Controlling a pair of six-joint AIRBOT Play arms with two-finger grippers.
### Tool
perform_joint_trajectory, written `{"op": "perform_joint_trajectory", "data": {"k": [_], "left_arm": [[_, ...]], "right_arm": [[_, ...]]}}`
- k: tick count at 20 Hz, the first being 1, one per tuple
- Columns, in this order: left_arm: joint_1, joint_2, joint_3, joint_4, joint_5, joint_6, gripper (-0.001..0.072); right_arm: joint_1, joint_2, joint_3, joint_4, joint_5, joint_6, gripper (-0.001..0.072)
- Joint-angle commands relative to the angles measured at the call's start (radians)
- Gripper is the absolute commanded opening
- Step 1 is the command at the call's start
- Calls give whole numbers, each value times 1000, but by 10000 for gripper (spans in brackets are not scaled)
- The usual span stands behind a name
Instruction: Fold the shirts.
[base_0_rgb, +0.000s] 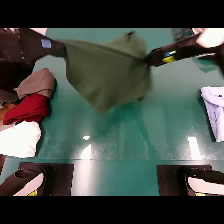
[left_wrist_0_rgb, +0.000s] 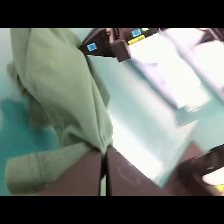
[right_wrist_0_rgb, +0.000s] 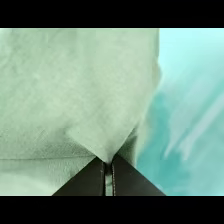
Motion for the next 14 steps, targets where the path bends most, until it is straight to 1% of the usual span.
{"op": "perform_joint_trajectory", "data": {"k": [1, 2, 4, 6, 7, 9, 11, 12, 13, 14], "left_arm": [[1, 1, 55, -164, -7, 9, 24], [1, 1, 63, -203, -26, 8, 24], [1, 1, 68, -252, -69, 8, 24], [1, 1, 67, -234, -105, 10, 24], [1, 1, 65, -167, -112, 9, 24], [1, 0, 37, 64, -117, 6, 24], [1, -7, -46, 305, -117, -45, 24], [1, -13, -103, 373, -116, -54, 24], [1, -23, -179, 409, -98, -53, 25], [1, -37, -252, 412, -69, -51, 25]], "right_arm": [[-79, 220, 0, -59, 92, 8, 10], [-90, 278, 0, -59, 111, 9, 10], [-110, 373, 0, -59, 148, 45, 10], [-118, 440, 0, -58, 196, 83, 10], [-117, 455, 0, -56, 221, 105, 10], [-97, 453, -16, -50, 284, 150, 11], [-46, 428, -94, -49, 315, 190, 11], [-7, 407, -156, -49, 317, 200, 11], [39, 382, -227, -50, 302, 201, 12], [79, 356, -294, -49, 264, 201, 12]]}}
